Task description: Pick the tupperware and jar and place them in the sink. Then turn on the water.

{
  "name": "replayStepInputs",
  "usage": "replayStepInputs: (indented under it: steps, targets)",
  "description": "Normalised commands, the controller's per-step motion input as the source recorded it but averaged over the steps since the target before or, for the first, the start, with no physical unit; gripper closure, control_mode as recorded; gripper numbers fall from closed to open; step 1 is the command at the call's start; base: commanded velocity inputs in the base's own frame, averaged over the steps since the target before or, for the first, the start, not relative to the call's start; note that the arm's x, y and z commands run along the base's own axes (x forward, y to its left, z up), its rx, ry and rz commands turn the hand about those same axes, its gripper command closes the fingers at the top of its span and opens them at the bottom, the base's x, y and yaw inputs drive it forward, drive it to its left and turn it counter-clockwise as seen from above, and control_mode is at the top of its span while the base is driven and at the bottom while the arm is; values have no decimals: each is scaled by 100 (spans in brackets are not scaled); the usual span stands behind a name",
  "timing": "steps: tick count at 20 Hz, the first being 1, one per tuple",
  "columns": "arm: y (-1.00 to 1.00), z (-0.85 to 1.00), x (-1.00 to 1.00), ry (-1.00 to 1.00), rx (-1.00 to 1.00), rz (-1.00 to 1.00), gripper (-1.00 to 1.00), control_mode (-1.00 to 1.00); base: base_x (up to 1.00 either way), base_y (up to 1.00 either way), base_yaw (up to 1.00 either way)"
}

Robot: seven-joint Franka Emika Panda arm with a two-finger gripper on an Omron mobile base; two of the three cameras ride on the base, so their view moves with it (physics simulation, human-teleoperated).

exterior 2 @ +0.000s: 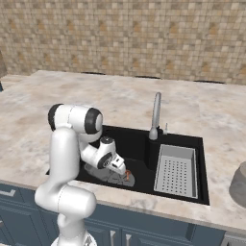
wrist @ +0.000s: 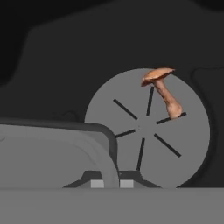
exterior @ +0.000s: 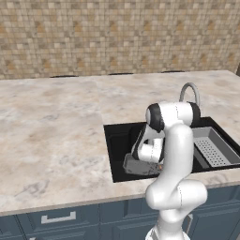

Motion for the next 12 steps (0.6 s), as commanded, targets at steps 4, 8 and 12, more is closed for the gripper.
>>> replayStepInputs:
  steps: [4,8,12]
  targets:
    - [2,-14,30,0,0,2,100,-100,0,0,0]
    - [0,0,37,2,0,4,100,-100,0,0,0]
    - [0,0,44,6,0,6,100,-100,0,0,0]
